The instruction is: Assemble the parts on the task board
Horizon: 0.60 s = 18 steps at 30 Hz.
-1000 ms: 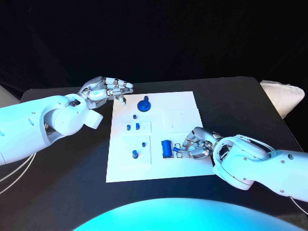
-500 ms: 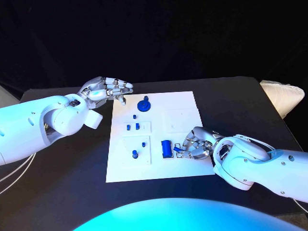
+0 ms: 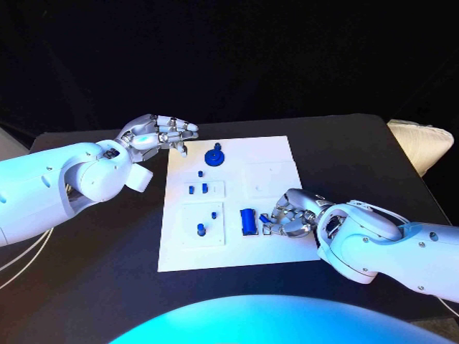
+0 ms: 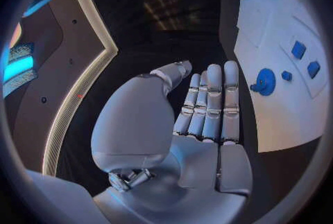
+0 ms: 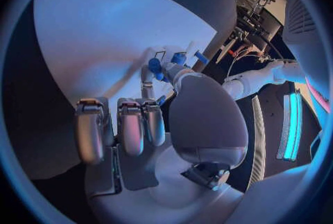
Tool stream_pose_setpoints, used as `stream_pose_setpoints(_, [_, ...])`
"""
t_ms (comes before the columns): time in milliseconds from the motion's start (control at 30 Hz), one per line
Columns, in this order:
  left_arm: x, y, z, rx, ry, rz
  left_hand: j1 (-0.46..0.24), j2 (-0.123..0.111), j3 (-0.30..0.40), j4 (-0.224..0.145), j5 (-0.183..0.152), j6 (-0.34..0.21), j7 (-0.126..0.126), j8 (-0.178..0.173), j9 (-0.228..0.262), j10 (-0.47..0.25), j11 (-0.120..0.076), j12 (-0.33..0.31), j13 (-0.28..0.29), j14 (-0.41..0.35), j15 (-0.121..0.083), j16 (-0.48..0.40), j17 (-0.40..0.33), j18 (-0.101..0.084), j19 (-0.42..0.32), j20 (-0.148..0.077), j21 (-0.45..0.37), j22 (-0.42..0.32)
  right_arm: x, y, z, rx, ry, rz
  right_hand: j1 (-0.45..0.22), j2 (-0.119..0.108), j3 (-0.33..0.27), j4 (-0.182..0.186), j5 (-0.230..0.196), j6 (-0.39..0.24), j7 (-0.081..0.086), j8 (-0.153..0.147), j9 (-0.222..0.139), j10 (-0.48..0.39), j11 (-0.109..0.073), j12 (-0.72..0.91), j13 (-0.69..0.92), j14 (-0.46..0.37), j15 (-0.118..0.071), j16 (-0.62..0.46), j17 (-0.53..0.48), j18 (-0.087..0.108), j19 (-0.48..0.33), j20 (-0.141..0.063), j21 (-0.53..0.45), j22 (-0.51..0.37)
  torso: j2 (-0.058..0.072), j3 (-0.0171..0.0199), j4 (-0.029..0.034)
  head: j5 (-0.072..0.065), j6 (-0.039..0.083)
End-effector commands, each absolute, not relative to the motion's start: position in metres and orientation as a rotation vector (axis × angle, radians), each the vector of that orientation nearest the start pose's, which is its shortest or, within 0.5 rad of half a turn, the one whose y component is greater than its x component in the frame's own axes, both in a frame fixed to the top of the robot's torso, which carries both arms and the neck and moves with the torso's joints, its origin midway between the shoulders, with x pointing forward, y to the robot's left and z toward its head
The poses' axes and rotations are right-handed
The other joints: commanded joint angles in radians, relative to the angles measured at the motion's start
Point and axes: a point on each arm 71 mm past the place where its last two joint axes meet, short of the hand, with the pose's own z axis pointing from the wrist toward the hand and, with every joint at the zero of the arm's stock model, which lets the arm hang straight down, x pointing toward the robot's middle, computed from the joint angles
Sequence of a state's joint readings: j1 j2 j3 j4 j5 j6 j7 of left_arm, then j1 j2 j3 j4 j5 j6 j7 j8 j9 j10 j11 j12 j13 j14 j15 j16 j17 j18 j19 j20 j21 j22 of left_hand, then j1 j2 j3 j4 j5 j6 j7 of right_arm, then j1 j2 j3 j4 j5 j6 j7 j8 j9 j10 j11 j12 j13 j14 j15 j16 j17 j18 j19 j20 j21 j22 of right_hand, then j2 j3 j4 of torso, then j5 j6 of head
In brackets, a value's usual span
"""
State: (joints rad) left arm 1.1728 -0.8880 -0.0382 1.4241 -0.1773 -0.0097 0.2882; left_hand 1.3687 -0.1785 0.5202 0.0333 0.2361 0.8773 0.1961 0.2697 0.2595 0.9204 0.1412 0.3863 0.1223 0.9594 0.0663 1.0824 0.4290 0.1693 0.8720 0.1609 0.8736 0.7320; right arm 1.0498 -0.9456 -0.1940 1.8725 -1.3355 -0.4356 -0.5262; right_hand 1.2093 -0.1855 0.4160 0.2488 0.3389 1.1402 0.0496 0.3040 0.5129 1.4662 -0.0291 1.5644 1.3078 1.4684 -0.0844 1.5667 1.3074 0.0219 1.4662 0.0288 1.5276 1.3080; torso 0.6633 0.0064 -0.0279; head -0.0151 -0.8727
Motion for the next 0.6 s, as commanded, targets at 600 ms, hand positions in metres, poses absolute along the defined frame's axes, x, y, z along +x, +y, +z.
stream_pose_setpoints(600, [0.4906,0.2416,-0.2007,-0.952,1.699,-1.589,-0.001,0.018,0.003,0.010,0.008,-0.008,0.001,0.006,-0.002,-0.010,0.001,0.007,0.001,-0.003,0.004,-0.002,0.000,0.014,0.007,0.004,-0.007,-0.003,0.3586,-0.1777,-0.2759,0.177,2.086,0.538,-0.079,0.023,0.006,0.039,0.053,0.032,-0.018,0.025,-0.002,0.105,-0.009,0.006,0.263,0.102,-0.007,0.004,0.263,-0.016,0.098,-0.011,0.014,0.255,0.000,-0.0003,-0.0010,-0.001,0.000])
